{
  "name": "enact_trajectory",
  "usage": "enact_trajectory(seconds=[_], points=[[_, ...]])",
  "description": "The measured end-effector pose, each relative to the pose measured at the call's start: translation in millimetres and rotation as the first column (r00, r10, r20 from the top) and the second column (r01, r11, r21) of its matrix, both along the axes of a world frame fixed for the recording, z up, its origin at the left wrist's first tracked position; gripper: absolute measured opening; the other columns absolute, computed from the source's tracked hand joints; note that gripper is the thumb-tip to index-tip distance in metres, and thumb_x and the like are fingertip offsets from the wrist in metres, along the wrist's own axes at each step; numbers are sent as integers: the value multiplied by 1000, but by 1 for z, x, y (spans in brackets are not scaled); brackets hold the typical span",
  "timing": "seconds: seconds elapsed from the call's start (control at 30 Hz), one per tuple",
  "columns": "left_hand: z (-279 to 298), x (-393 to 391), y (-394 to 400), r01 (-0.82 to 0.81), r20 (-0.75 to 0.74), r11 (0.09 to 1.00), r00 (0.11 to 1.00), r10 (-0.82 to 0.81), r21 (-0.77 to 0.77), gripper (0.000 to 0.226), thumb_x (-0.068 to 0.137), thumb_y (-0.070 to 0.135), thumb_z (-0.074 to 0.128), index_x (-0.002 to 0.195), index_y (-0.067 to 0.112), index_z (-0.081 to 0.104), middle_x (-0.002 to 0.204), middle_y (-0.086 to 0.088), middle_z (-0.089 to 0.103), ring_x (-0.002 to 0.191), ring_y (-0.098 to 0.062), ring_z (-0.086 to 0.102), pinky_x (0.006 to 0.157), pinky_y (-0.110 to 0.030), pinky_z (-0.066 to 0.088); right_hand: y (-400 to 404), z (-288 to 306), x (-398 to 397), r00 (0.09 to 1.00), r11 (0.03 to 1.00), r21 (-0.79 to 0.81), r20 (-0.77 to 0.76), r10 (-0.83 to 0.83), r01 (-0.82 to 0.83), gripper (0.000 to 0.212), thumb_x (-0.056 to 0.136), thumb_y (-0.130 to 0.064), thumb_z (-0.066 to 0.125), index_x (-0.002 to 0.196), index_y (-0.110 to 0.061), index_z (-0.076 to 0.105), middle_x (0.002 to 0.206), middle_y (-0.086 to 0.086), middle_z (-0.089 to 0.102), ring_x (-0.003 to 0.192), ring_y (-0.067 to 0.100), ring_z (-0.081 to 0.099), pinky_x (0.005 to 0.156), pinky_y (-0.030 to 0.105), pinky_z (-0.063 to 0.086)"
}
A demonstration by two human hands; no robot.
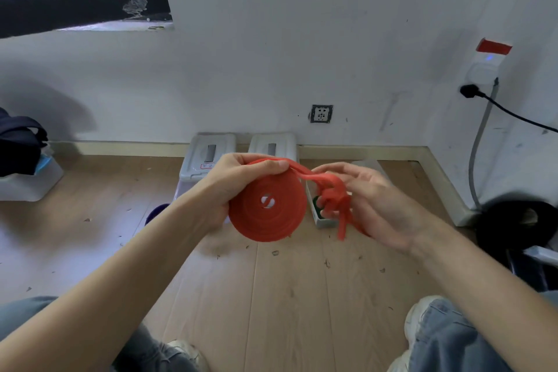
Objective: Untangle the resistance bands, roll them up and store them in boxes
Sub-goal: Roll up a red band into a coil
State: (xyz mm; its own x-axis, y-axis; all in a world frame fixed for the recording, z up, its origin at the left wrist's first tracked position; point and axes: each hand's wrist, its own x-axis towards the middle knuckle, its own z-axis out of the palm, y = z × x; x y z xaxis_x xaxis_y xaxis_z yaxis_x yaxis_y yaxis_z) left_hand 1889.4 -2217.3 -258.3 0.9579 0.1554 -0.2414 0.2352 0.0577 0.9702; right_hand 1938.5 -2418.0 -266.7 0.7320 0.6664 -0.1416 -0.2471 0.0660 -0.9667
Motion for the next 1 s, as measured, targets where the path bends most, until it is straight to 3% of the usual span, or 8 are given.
enact_trajectory(seconds=[0.1, 0.27, 0.37, 0.5, 0.63, 0.77, 0.9, 1.0], points=[[0, 2, 8, -19, -4, 1000, 1000, 19, 21, 34, 53, 34, 78, 82, 16, 77, 71, -4, 73, 58, -12, 67, 51, -22, 51, -7, 1, 5, 987, 993, 89, -133, 86, -75, 23, 79, -23, 66, 100, -15, 63, 82, 3, 67, 72, 14, 61, 70, 34, 55], [-2, 4, 13, 1, 8, 999, 1000, -1, 49, 37, 50, 38, 79, 82, 20, 77, 75, -4, 74, 60, -11, 68, 52, -21, 52, -3, 0, 5, 974, 981, 196, -223, 46, -2, 15, 78, -23, 60, 76, -12, 70, 84, 10, 68, 65, 16, 59, 57, 25, 53], [-1, 5, 16, 46, -3, 996, 999, -46, 73, 40, 48, 41, 79, 82, 21, 77, 76, -3, 74, 61, -11, 68, 53, -22, 52, -6, 4, 7, 962, 959, 283, -264, 71, 8, 15, 80, -18, 58, 78, -10, 70, 81, 11, 64, 63, 14, 52, 50, 19, 46], [-1, 4, 15, 114, -15, 987, 994, -113, 116, 39, 47, 42, 79, 80, 21, 77, 74, -3, 73, 62, -12, 68, 53, -21, 52, -10, 5, 9, 969, 982, 188, -233, 80, -36, 10, 76, -9, 66, 71, -13, 59, 71, 6, 55, 58, 11, 37, 43, 17, 35], [-2, 4, 12, 122, 3, 979, 992, -124, 163, 36, 47, 41, 79, 77, 22, 77, 71, -2, 73, 60, -10, 68, 51, -19, 51, -4, 0, 10, 990, 989, -135, -117, -76, 60, 29, 76, 12, 57, 72, -15, 46, 58, 1, 36, 44, 8, 25, 35, 17, 19], [-3, 7, 14, 50, 31, 978, 998, -57, 201, 33, 47, 42, 78, 74, 24, 77, 70, -1, 73, 60, -10, 68, 52, -20, 52, 3, -4, 3, 925, 878, -436, 379, -19, 197, 25, 81, 4, 51, 86, -20, 48, 62, 0, 38, 37, 5, 31, 35, 17, 26], [-3, 11, 24, -49, 51, 997, 998, 46, 66, 41, 40, 45, 79, 74, 22, 77, 73, -3, 74, 59, -12, 68, 52, -24, 54, 4, 0, -5, 813, 930, -341, 576, 92, 136, 32, 85, -10, 62, 93, -39, 52, 80, 3, 55, 54, -4, 48, 52, 10, 42], [-7, 13, 21, -77, 41, 997, 996, 77, 9, 31, 48, 41, 79, 71, 21, 77, 69, -3, 73, 55, -12, 67, 50, -23, 53, 8, -7, -9, 842, 961, -271, 529, 103, 53, 26, 83, -15, 68, 98, -31, 54, 90, 10, 55, 75, 11, 56, 70, 26, 56]])
